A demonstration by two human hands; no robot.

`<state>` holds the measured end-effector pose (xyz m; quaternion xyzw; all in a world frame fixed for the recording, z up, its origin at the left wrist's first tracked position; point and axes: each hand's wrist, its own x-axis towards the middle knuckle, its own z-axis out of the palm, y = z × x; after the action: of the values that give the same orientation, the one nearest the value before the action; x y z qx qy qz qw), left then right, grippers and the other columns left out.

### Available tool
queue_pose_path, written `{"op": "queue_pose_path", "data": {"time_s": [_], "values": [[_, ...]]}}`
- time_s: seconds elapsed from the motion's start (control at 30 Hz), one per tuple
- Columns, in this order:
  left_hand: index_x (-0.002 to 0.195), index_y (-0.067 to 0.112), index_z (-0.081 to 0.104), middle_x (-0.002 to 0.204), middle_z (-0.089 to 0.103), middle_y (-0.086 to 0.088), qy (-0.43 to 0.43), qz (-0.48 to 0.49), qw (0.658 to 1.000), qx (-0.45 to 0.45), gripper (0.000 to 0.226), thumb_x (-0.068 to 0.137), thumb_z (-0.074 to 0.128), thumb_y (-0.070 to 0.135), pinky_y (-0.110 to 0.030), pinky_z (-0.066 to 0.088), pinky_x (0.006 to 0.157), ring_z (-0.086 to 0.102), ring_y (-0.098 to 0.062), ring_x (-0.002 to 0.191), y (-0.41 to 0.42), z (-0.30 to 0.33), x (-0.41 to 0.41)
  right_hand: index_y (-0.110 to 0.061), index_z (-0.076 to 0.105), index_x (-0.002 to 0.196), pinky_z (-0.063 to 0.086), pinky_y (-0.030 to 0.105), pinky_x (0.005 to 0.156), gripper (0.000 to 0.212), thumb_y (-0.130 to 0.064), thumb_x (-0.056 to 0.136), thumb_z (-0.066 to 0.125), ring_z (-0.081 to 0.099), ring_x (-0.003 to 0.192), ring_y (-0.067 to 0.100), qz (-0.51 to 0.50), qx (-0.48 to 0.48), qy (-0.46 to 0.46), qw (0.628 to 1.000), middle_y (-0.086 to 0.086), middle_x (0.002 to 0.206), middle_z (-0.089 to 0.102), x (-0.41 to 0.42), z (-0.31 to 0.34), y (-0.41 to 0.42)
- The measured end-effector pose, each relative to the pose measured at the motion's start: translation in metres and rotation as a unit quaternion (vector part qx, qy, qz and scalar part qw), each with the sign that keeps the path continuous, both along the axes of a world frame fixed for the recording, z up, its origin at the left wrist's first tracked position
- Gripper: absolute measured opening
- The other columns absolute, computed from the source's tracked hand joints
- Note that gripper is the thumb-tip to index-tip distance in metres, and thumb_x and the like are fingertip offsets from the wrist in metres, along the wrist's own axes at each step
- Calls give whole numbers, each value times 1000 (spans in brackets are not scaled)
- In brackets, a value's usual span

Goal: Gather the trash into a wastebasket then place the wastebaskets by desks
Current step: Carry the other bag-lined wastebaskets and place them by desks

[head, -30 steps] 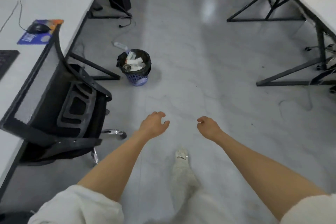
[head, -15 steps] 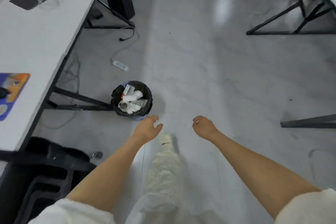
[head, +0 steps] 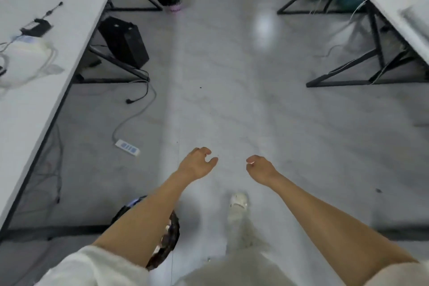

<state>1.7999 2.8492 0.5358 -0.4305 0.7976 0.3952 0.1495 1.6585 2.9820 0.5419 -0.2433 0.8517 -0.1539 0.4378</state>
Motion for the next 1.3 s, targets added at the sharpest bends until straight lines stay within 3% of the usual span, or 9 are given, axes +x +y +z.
{"op": "queue_pose_path", "data": {"time_s": [0.13,0.37,0.83,1.03,1.2,1.3], "values": [[136,15,46,140,47,-6,-8,13,1000,4,49,94,48,41,-26,37,104,49,-20,127,-91,-14,-101,-13,44,139,38,23,99,43,-18,97,38,50,126,24,-6,-3,-13,1000,8,141,48,-101,-15,-99],[135,12,47,138,50,-8,-14,47,999,-20,47,95,48,38,-26,37,103,50,-22,125,-262,1,-264,-10,41,141,36,28,106,44,-18,98,36,44,131,26,38,14,8,999,10,145,44,-279,-5,-270],[132,13,49,134,54,-8,-9,68,997,-24,44,95,49,36,-28,37,105,51,-22,124,-607,-21,-520,-7,44,138,39,28,102,42,-14,97,34,47,128,28,91,27,21,995,11,142,46,-543,-7,-629],[132,13,50,134,52,-8,1,52,998,-28,43,95,48,36,-29,37,105,52,-22,123,-759,5,-650,-15,53,129,43,27,95,37,-15,95,39,55,117,26,26,-16,30,999,10,134,54,-671,23,-779],[131,11,51,134,53,-11,2,10,999,-42,42,96,49,34,-29,37,104,52,-24,122,-862,-5,-762,-14,52,130,42,25,92,38,-14,95,38,54,120,26,12,14,32,999,9,137,52,-775,9,-874],[131,10,51,134,53,-11,-4,-4,999,-38,42,96,49,34,-29,37,103,53,-24,121,-926,-21,-832,-11,51,132,41,29,100,39,-15,96,39,51,124,27,19,12,35,999,11,139,50,-845,-15,-938]]}}
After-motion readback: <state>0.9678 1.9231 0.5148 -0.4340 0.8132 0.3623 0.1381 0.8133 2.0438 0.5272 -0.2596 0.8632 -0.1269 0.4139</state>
